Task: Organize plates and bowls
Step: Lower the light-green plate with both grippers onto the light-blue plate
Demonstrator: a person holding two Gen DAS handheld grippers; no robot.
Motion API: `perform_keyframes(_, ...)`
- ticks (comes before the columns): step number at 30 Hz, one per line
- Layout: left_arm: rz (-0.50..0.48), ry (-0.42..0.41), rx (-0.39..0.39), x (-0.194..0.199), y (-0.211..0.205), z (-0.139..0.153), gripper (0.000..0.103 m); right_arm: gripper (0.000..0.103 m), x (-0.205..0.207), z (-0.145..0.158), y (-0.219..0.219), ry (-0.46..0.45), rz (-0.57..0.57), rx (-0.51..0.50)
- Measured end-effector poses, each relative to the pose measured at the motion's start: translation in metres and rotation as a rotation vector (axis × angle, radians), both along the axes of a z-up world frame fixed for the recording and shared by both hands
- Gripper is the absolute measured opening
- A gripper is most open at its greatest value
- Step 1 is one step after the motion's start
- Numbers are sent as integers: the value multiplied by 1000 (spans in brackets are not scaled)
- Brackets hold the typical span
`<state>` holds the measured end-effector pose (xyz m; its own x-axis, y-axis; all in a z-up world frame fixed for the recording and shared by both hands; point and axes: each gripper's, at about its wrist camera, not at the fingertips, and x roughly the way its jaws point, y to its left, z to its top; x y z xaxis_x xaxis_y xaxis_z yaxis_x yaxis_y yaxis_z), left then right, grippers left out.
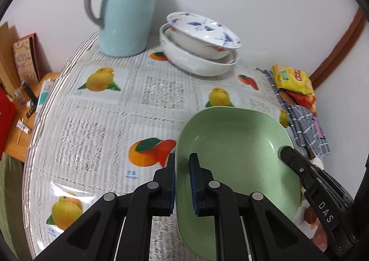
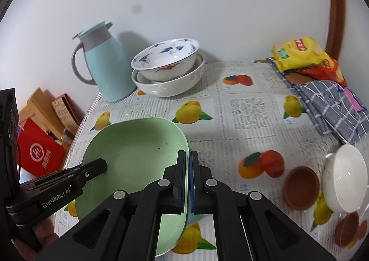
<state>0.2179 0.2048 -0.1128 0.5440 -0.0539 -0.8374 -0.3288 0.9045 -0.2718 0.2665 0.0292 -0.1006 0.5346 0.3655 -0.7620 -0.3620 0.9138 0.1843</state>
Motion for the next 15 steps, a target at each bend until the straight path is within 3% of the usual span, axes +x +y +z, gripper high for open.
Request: perform_keyframes(15,-5,84,9,21,-7,-39,11,3,27,-49,0,83,30,-50)
